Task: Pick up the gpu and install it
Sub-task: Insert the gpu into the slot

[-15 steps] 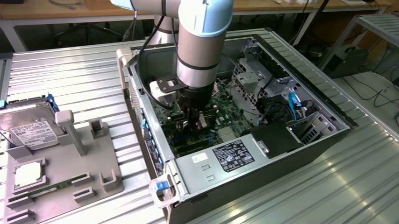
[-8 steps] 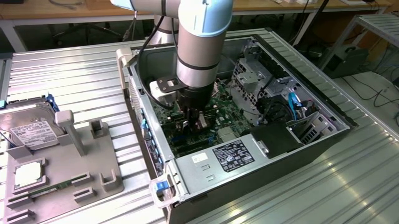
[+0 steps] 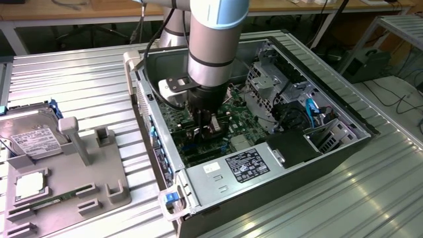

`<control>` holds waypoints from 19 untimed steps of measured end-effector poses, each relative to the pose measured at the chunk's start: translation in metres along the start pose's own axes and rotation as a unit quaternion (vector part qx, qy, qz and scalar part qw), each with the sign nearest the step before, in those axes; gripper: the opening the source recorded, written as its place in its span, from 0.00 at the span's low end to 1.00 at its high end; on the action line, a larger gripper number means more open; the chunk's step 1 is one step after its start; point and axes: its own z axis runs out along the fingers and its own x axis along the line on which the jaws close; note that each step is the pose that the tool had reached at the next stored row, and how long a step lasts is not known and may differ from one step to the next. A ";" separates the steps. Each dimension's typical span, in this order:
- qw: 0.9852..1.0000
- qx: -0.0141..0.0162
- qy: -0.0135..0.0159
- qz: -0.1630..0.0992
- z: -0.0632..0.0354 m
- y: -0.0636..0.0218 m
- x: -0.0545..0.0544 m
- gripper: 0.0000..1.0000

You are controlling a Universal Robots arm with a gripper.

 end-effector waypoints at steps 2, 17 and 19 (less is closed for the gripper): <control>1.000 0.001 0.000 0.000 -0.0099 -0.0003 0.000 0.42; 1.000 0.003 0.000 0.000 -0.0369 -0.0011 0.000 0.15; 1.000 0.003 0.000 0.000 -0.0369 -0.0011 0.000 0.11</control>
